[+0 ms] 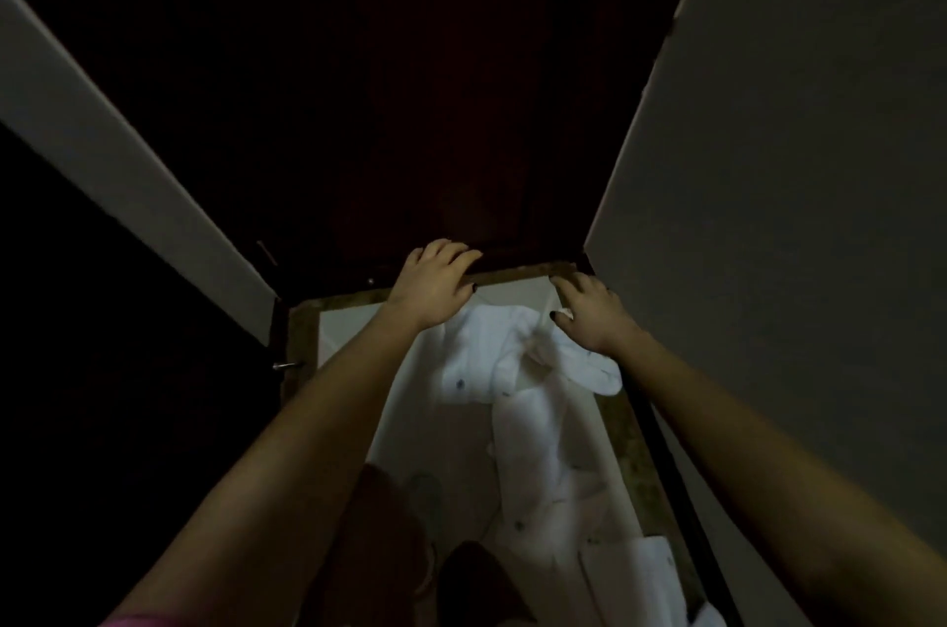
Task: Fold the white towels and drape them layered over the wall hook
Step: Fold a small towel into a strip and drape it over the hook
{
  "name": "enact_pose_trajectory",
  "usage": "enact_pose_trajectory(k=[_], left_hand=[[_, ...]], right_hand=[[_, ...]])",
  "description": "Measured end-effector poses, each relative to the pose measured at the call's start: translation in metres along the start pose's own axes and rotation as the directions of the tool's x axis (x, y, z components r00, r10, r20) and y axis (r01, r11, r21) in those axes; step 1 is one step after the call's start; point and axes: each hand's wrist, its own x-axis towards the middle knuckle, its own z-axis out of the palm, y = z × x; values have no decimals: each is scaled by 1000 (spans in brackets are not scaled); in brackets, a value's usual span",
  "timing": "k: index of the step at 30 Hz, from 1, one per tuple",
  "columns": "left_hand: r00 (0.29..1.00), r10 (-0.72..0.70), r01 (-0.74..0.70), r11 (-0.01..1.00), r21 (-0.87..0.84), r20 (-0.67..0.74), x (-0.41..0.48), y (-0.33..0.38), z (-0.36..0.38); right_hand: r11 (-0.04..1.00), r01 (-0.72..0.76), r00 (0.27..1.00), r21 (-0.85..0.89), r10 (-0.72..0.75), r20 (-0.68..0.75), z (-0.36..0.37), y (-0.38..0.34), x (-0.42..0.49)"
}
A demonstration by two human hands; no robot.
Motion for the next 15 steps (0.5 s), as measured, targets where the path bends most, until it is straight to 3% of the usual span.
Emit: enact_pose_trajectory(k=[5,15], left_hand=[[994,-110,104,971,-214,-15,57,-32,160],[975,-211,223,921,-318,73,69,-96,432]], right_hand=[[999,-36,998,0,36,48,150,28,75],[999,20,983,-35,-14,183,377,65,195]])
